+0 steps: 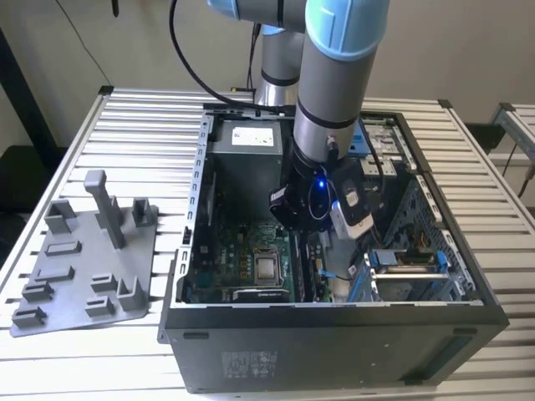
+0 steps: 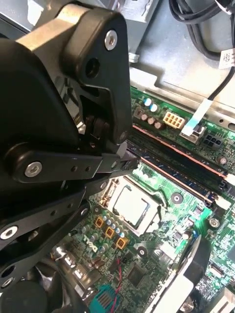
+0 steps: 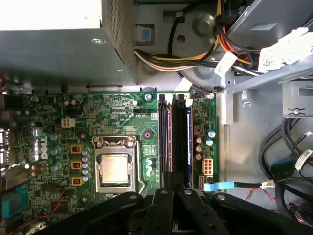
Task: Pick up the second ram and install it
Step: 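Insert the second ram into the second slot, then press down the second ram until it locks into place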
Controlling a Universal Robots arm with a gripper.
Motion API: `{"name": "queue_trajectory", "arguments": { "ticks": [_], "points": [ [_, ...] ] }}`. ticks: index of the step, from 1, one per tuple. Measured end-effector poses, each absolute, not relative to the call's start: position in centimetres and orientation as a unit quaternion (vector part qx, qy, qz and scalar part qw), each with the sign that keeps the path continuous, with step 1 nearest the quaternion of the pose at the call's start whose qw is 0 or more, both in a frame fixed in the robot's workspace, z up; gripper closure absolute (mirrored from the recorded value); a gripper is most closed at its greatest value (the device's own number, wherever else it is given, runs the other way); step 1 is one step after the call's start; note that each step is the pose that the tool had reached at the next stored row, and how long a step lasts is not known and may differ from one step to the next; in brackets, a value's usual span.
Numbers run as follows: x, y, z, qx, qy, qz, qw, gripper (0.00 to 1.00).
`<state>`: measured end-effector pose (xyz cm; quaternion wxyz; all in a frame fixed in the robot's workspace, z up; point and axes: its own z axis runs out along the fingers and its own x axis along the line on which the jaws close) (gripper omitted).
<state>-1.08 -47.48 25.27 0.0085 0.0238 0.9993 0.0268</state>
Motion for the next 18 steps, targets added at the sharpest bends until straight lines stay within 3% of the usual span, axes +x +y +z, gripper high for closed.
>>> {"name": "queue_trajectory", "arguments": {
  "ticks": [18],
  "points": [
    [-1.07, -47.48, 25.27, 0.016, 0.999, 0.027, 0.008, 0.89]
  ]
}}
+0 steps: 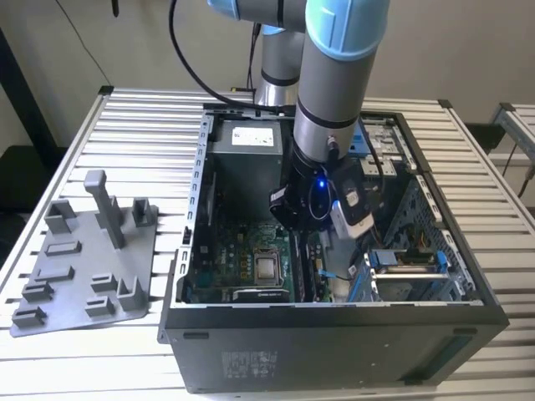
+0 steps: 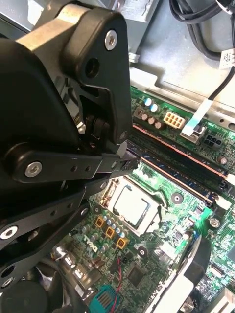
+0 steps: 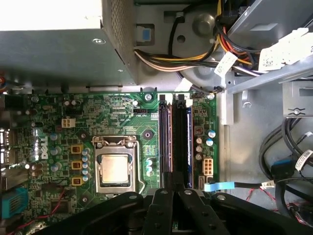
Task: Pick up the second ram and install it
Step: 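Press down the second ram until it locks into place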
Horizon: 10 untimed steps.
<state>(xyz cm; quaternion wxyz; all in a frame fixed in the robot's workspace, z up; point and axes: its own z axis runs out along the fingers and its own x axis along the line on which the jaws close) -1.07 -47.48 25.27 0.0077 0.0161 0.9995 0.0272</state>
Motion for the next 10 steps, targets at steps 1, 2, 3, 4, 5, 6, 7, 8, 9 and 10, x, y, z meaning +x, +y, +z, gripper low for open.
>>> {"name": "queue_trajectory", "arguments": {
  "ticks": [1, 2, 3, 4, 5, 6, 7, 8, 9, 10],
  "points": [
    [-1.08, -47.48, 25.27, 0.008, 1.0, 0.027, 0.007, 0.89],
    [-1.08, -47.48, 25.27, -0.002, 1.0, 0.027, 0.007, 0.89],
    [-1.08, -47.48, 25.27, -0.011, 1.0, 0.027, 0.007, 0.89],
    [-1.08, -47.48, 25.27, -0.02, 0.999, 0.028, 0.007, 0.89],
    [-1.08, -47.48, 25.26, -0.029, 0.999, 0.028, 0.007, 0.89],
    [-1.08, -47.48, 25.26, -0.037, 0.999, 0.028, 0.007, 0.89],
    [-1.08, -47.48, 25.26, -0.046, 0.999, 0.028, 0.006, 0.89],
    [-1.08, -47.48, 25.25, -0.055, 0.998, 0.028, 0.006, 0.89],
    [-1.08, -47.48, 25.25, -0.064, 0.998, 0.028, 0.006, 0.89],
    [-1.08, -47.48, 25.23, -0.074, 0.997, 0.028, 0.006, 0.89]
  ]
}}
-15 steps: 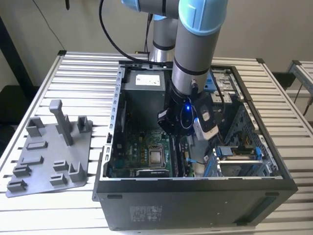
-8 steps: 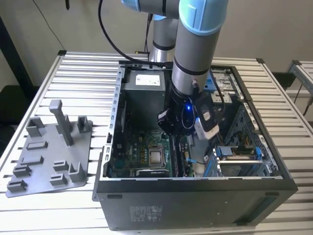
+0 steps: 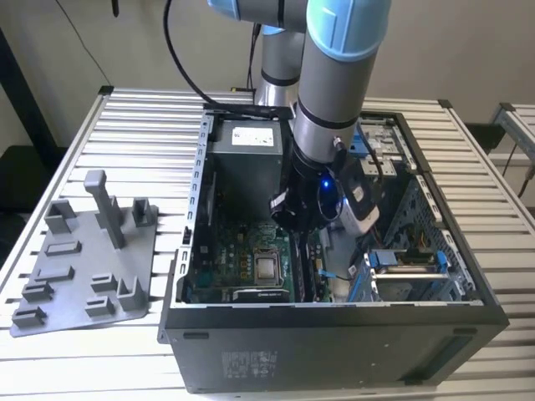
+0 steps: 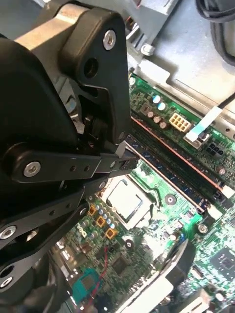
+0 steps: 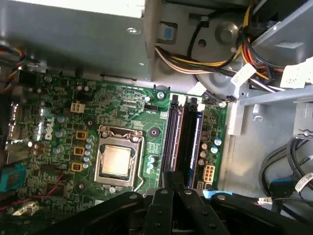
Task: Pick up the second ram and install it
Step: 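Press down the second ram until it locks into place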
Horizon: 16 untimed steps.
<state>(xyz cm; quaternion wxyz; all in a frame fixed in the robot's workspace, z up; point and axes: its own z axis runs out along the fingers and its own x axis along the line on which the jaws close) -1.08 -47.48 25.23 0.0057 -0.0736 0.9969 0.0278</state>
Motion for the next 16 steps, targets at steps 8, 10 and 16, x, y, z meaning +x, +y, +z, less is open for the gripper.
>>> {"name": "queue_trajectory", "arguments": {
  "ticks": [8, 10, 16],
  "points": [
    [-1.08, -47.48, 25.19, -0.146, 0.989, 0.028, 0.006, 0.89],
    [-1.08, -47.48, 25.17, -0.164, 0.986, 0.028, 0.006, 0.89],
    [-1.08, -47.48, 25.14, -0.216, 0.976, 0.028, 0.007, 0.89]
  ]
}}
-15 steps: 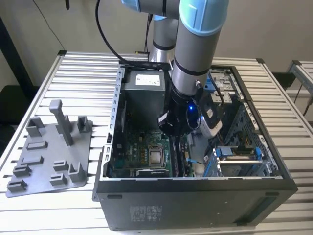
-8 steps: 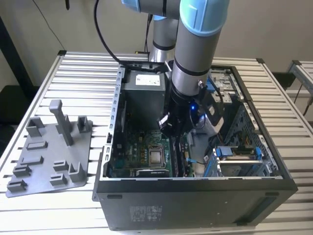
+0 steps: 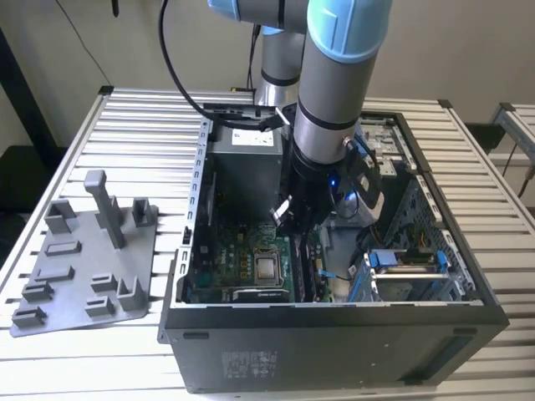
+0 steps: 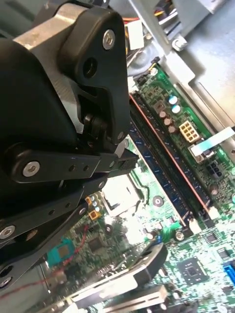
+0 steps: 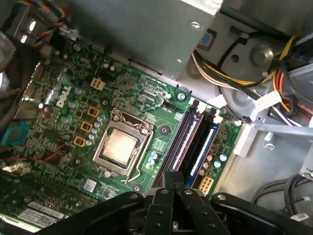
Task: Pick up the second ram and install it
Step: 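Press down the second ram until it locks into place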
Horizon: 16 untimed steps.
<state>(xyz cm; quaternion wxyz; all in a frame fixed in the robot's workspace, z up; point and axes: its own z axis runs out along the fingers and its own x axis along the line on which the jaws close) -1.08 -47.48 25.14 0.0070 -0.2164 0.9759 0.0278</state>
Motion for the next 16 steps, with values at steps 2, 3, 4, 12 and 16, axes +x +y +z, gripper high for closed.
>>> {"name": "queue_trajectory", "arguments": {
  "ticks": [2, 3, 4, 12, 16],
  "points": [
    [-1.08, -47.48, 25.13, -0.234, 0.972, 0.028, 0.007, 0.89],
    [-1.08, -47.48, 25.13, -0.243, 0.97, 0.028, 0.007, 0.89],
    [-1.08, -47.48, 25.12, -0.252, 0.967, 0.028, 0.006, 0.89],
    [-1.08, -47.48, 25.07, -0.322, 0.946, 0.028, 0.005, 0.89],
    [-1.08, -47.48, 25.07, -0.356, 0.934, 0.028, 0.005, 0.89]
  ]
}}
